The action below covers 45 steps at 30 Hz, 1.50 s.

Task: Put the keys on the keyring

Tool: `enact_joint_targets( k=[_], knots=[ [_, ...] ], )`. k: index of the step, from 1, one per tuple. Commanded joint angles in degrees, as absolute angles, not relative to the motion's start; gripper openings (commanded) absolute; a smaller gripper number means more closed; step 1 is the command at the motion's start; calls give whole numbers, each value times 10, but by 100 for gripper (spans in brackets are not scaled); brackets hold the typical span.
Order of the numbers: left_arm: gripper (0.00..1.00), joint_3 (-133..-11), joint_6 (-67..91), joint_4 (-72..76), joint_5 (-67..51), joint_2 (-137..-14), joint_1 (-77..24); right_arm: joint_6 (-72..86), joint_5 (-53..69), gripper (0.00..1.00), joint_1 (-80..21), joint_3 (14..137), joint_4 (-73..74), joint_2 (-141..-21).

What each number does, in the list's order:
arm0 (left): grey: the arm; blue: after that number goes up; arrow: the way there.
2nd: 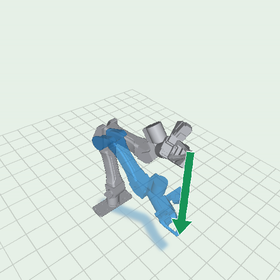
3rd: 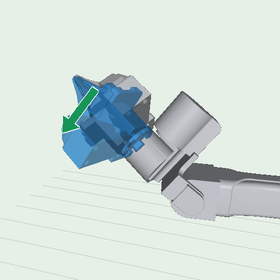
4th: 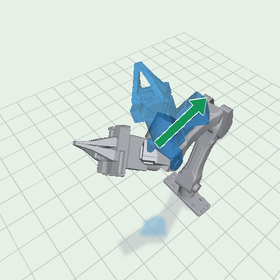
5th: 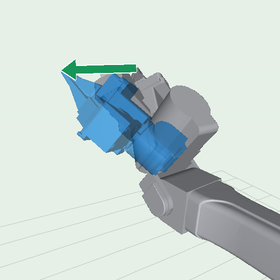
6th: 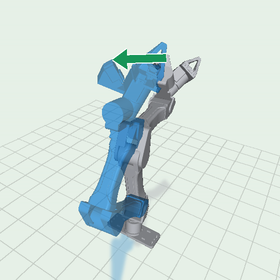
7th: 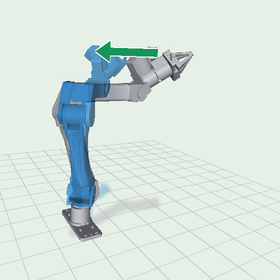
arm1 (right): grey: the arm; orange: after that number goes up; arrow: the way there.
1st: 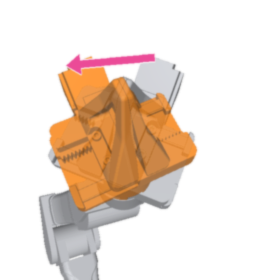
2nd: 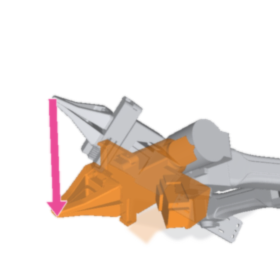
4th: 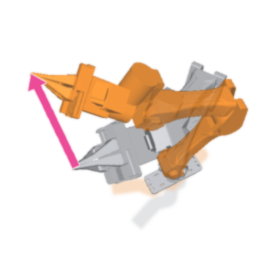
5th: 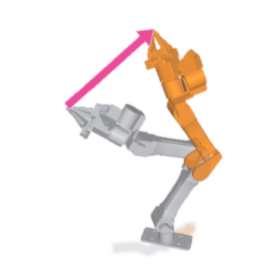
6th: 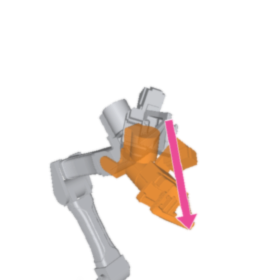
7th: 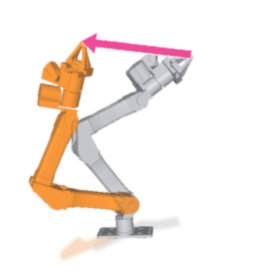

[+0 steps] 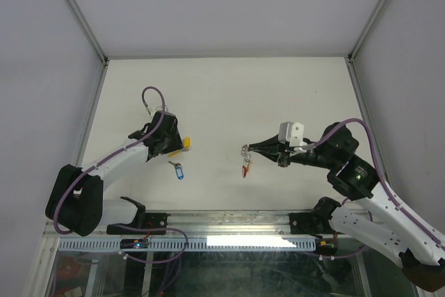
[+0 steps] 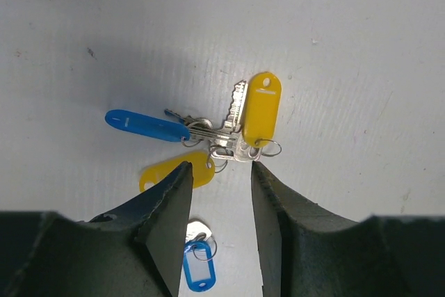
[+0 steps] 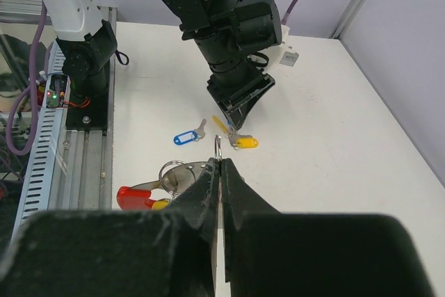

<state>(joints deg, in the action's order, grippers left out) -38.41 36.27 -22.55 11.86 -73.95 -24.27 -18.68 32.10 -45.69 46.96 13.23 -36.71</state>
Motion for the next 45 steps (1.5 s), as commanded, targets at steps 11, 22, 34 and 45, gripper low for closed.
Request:
enact_joint_targets(
  k=[11, 22, 34, 45],
  knots=[
    [40, -393, 413, -259, 182, -718, -332, -170, 311, 0, -462, 484, 106, -370],
    [39, -366, 500, -299, 226, -720, -392, -169, 314, 0, -462, 479, 105, -371],
    [39, -363, 474, -284, 217, -775, -393, -162, 313, 0, -463, 478, 104, -369],
    [32, -381, 435, -258, 189, -811, -424, -157, 313, 0, -464, 482, 106, -370]
  ],
)
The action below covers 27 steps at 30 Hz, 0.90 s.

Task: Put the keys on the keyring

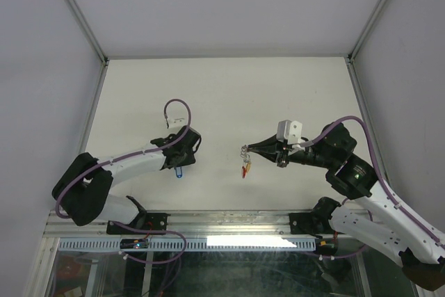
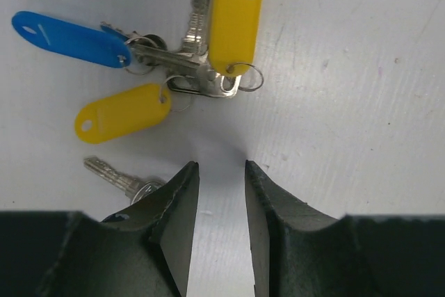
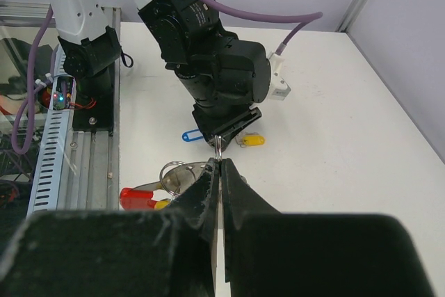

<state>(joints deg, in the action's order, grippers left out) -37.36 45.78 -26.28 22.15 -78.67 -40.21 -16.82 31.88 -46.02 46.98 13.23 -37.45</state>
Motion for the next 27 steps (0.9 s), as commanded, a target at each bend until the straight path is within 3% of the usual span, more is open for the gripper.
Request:
enact_joint_targets(
  k=[1, 9, 16, 22, 27],
  knots=[
    [31, -388, 432, -257, 188, -812, -430, -157, 313, 0, -464, 482, 107, -369],
    [31, -441, 392, -231, 194, -850, -479, -154, 310, 0, -465, 481, 107, -368],
    [36, -450, 403, -281, 262, -761, -475, -155, 307, 0, -465, 480, 112, -365],
    [45, -410, 567, -376, 298, -660, -469, -153, 304, 0, -466, 474, 110, -363],
    [46, -371, 780, -413, 303, -609, -469, -147, 303, 0, -465, 472, 112, -362]
  ],
)
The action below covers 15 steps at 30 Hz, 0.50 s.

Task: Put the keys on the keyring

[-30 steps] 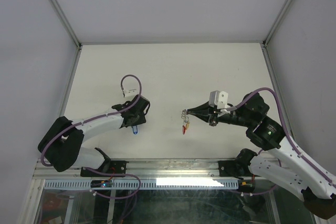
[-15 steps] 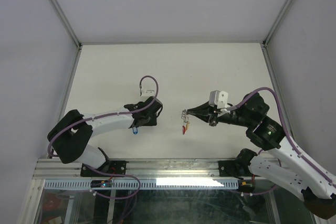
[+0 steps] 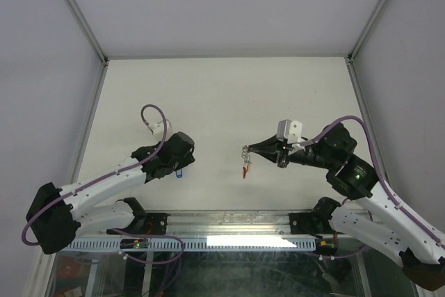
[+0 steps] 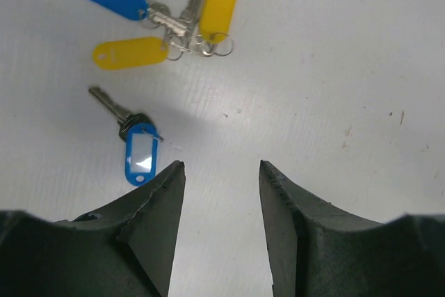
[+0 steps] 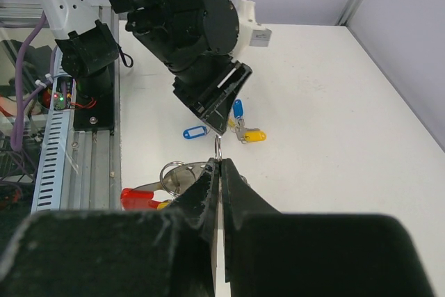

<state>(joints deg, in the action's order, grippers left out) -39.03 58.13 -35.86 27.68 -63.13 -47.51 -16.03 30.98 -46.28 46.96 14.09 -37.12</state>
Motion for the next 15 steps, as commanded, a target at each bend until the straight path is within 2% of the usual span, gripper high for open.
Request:
enact_joint_targets(
  k=[1, 5, 15],
  knots=[
    [46, -378, 809, -432, 306, -619, -469, -147, 301, 0, -465, 472, 112, -360],
    [46, -414, 858, -486, 310, -669, -470, -149, 301, 0, -466, 473, 114, -358],
    [43, -406, 903, -479, 327, -692, -456, -137, 299, 0, -466, 470, 114, -356]
  ],
)
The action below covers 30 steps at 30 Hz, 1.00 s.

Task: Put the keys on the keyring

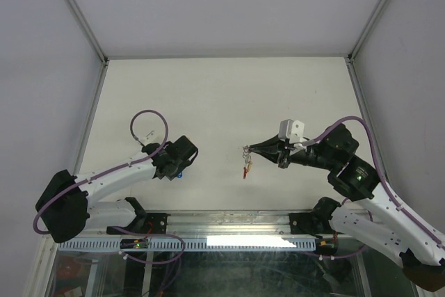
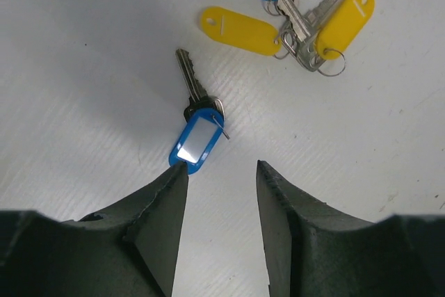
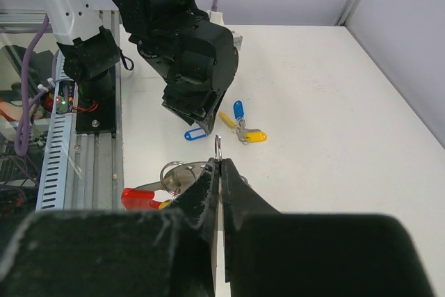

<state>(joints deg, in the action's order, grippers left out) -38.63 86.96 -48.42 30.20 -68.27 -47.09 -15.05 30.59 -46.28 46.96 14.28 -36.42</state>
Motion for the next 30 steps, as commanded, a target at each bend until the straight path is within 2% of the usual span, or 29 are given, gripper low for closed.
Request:
enact_joint_targets(
  k=[1, 30],
  knots=[
    [43, -405, 901, -473, 326, -695, -454, -136, 299, 0, -467, 471, 114, -357],
    [26, -400, 881, -428, 305, -741, -429, -128, 291, 0, -466, 472, 117, -357]
  ],
)
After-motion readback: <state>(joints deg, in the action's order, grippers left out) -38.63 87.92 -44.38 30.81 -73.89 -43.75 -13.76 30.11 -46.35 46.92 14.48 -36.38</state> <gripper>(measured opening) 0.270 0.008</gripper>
